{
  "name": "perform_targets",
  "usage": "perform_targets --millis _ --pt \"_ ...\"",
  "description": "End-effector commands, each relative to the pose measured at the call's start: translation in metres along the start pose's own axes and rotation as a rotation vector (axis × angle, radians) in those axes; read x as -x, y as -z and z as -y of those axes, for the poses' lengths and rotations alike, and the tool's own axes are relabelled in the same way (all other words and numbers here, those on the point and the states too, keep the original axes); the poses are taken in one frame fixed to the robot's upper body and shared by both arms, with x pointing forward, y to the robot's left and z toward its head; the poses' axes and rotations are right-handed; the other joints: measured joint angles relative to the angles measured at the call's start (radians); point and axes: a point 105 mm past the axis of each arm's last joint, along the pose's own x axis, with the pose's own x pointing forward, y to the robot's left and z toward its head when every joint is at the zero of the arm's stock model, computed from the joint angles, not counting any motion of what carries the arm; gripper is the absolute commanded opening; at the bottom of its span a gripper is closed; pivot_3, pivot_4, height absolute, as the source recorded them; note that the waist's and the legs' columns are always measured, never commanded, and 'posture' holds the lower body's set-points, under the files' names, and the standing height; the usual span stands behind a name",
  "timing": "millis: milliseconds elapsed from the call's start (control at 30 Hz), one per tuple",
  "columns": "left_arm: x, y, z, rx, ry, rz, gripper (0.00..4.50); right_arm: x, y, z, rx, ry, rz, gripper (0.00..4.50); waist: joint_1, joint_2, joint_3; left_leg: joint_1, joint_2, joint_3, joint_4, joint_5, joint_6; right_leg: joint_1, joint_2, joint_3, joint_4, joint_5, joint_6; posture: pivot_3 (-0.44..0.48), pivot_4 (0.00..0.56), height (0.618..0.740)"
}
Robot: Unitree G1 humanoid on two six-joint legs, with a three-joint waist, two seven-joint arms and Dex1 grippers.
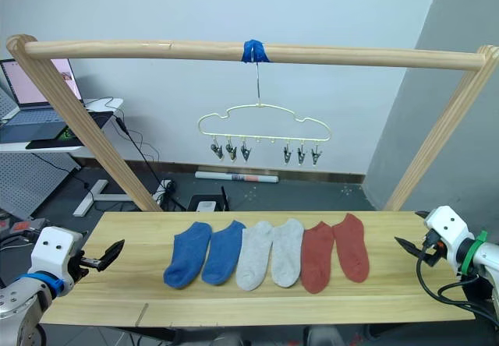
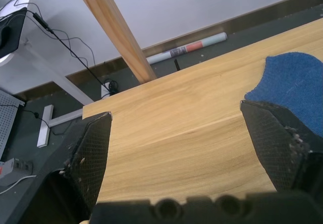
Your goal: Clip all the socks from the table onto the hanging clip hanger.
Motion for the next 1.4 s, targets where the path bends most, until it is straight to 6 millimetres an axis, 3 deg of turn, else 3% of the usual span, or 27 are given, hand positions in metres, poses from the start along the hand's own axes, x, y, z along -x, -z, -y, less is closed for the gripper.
perform_targets --millis 33,767,1067,1167,1400 --pt "0.003 -0.012 -0.006 -0.014 -0.024 0.058 4.47 0.001 -0.009 0.004 0.030 0.004 0.026 4.50 0.000 0.000 0.000 0.000 0.000 0.000 0.000 0.000 0.000 0.000 0.000 0.000 0.000 0.000 0.000 0.000 0.040 0.740" --pt "0.004 -0.031 0.001 -0.003 -0.018 0.164 4.47 -0.002 -0.016 0.001 -0.013 0.002 0.065 4.50 0.000 0.000 0.000 0.000 0.000 0.000 0.000 0.000 0.000 0.000 0.000 0.000 0.000 0.000 0.000 -0.011 0.051 0.740" --pt "-0.008 -0.037 0.005 -0.022 -0.055 0.161 4.47 0.001 -0.023 -0.017 -0.025 -0.041 0.078 4.50 -0.001 0.001 0.009 0.000 0.000 0.000 0.000 0.000 0.000 0.000 0.000 0.000 0.000 -0.001 -0.001 -0.040 0.098 0.740" --pt "-0.015 -0.048 0.012 0.016 -0.059 0.203 4.47 -0.002 -0.039 -0.026 -0.023 -0.056 0.121 4.50 -0.003 0.002 0.024 0.000 0.000 0.000 0.000 0.000 0.000 0.000 0.000 0.001 0.000 -0.002 -0.004 -0.069 0.124 0.740" --pt "-0.028 -0.081 0.049 0.097 0.013 0.337 4.47 -0.005 -0.101 -0.049 -0.021 -0.099 0.279 4.50 -0.023 0.004 0.062 -0.001 0.001 0.001 0.000 0.000 0.000 -0.002 0.001 0.003 0.001 0.000 0.001 -0.118 0.168 0.740"
